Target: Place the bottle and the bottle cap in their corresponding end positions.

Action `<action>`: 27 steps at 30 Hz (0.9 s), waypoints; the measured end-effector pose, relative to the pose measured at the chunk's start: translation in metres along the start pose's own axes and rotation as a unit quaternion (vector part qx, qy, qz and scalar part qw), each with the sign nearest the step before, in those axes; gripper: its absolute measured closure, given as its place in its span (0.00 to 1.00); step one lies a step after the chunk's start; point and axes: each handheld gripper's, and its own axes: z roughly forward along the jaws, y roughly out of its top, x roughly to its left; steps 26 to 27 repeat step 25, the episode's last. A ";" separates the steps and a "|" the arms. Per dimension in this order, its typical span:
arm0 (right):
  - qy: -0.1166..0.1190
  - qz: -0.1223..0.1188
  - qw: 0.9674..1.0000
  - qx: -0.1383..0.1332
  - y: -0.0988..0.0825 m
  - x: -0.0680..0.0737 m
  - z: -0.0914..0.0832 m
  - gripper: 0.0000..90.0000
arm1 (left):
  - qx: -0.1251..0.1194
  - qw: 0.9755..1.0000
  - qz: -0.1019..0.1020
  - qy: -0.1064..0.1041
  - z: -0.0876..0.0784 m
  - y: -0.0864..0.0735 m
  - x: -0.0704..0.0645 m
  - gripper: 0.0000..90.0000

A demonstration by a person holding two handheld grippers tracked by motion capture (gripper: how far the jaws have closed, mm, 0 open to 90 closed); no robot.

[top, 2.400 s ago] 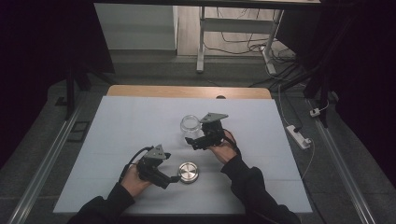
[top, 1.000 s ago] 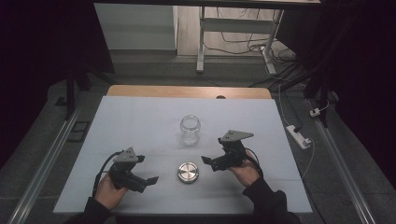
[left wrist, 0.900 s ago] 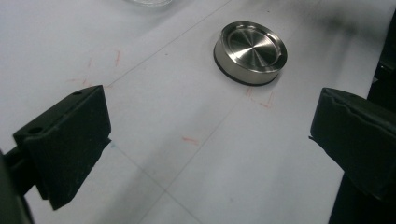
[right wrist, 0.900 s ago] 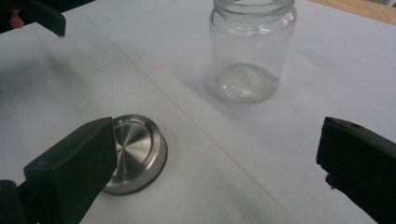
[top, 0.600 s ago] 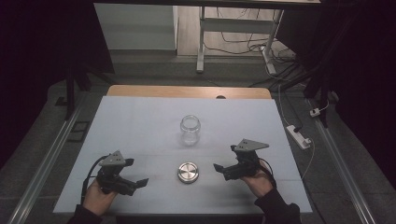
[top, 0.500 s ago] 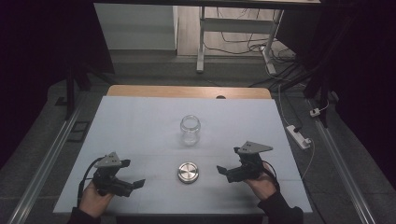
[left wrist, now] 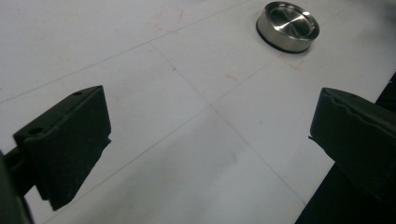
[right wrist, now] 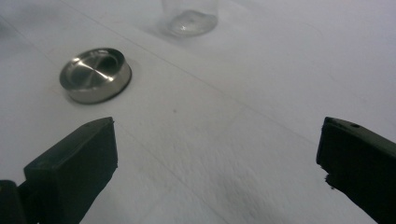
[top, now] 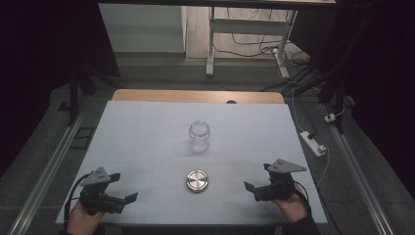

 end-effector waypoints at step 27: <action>-0.057 0.051 0.997 0.023 -0.041 -0.009 -0.040 0.00 | 0.022 0.998 -0.032 0.051 -0.015 -0.029 0.002 0.00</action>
